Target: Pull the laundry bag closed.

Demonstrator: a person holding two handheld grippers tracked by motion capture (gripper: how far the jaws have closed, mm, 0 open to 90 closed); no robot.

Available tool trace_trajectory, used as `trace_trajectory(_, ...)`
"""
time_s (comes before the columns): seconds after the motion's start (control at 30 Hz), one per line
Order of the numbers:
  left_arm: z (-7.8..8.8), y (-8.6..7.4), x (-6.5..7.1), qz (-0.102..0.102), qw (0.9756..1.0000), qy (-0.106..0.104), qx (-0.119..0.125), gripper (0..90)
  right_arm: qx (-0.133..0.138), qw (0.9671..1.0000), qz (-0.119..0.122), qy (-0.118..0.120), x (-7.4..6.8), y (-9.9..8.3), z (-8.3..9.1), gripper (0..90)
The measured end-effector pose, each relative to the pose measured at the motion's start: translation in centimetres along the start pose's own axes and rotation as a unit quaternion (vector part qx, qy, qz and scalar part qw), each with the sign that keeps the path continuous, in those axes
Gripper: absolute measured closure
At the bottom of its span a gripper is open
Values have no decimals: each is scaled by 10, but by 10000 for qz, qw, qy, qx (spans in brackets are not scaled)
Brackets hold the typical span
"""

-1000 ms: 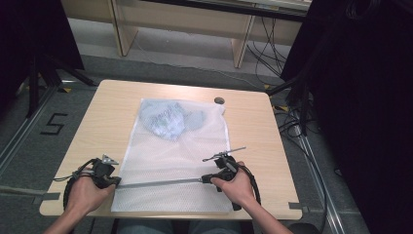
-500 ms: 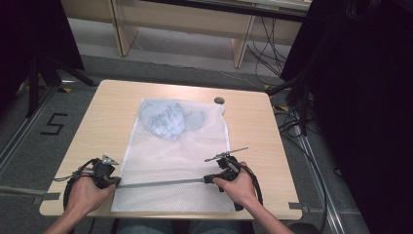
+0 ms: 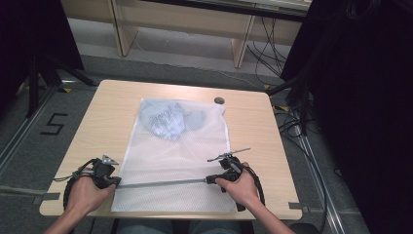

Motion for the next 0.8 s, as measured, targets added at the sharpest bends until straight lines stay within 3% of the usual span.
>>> trace_trajectory(0.37, -1, 0, 1, 70, 9999, 55, 58, 900, 15, 10000, -1, -19, 6, -2, 3, 869)
trace_trajectory(0.5, -1, 0, 1, 51, 10000, 37, 40, 900, -24, 9998, -180, 44, 5, -3, 5, 869)
trace_trajectory(0.67, -1, 0, 1, 74, 9999, 59, 65, 900, -44, 9999, -68, -84, 10, -3, 8, 869)
trace_trajectory(0.73, 0, 0, 0, -4, 10000, -6, -47, 900, -60, 9997, -222, -115, 9, -3, 8, 869)
trace_trajectory(0.8, 1, 1, 0, 8, 10000, 14, -92, 900, -31, 9998, -169, -36, 10, -4, 8, 869)
Point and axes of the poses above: each handheld gripper's, and its own axes: z roughly backward along the jaws, y roughly out of its top, x roughly to its right, the point moved 1 cm from there along -z, roughly forward along the jaws, and after that the axes turned 12 degrees about x, right-handed, at the moved point
